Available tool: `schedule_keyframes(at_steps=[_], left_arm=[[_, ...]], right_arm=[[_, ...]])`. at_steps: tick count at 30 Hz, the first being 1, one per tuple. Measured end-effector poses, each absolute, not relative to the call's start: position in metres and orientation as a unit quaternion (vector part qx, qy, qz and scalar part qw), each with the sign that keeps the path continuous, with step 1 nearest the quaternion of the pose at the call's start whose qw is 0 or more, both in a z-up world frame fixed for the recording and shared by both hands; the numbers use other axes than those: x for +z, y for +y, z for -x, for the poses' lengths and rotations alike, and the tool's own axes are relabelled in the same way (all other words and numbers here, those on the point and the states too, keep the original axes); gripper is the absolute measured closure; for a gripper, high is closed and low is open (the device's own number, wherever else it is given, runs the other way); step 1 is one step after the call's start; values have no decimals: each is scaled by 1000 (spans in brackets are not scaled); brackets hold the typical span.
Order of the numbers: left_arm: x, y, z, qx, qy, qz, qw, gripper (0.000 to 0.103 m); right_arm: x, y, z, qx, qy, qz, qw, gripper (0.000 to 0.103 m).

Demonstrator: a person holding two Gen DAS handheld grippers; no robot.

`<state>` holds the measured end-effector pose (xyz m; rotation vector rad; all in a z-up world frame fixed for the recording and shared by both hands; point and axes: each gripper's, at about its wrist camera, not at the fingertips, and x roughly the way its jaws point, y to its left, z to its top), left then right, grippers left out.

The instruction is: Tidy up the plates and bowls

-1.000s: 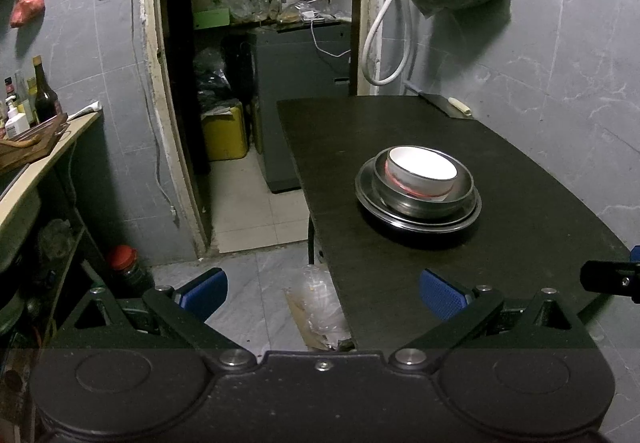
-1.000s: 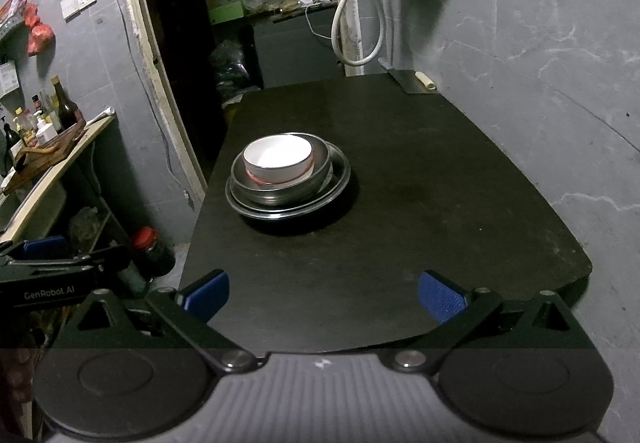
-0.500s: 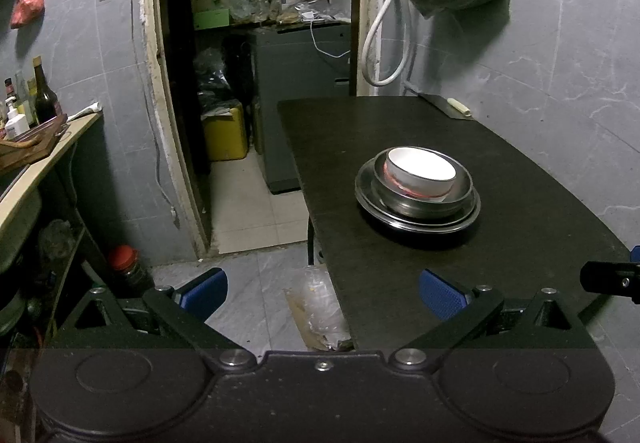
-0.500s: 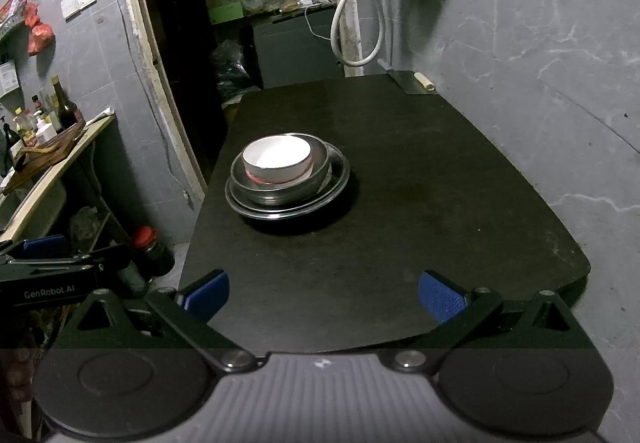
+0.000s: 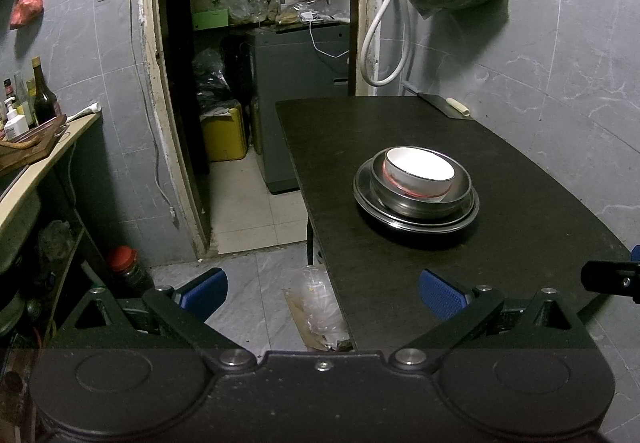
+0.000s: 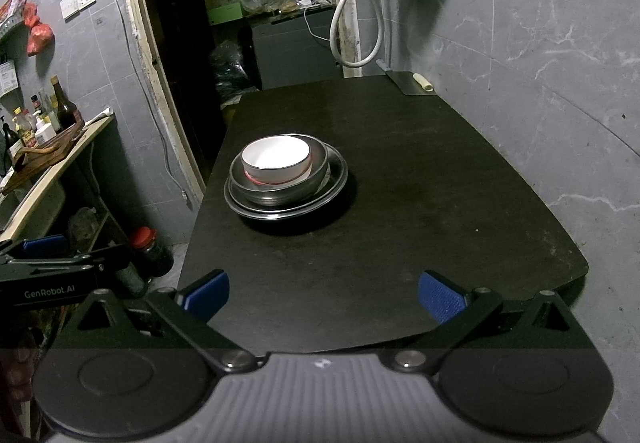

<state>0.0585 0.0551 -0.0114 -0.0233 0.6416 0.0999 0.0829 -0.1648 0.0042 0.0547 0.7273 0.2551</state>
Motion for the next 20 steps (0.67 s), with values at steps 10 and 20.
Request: schedule_keyframes(at_steps=[10,20], left_arm=[[-11,55,-59,51,314,10,948,1],[-11,56,-59,45,311,15,949,1]], right_arm=[[4,-164,-83,124,355,-27,926,0],[4,-165,-83,124,355,-26,926,0]])
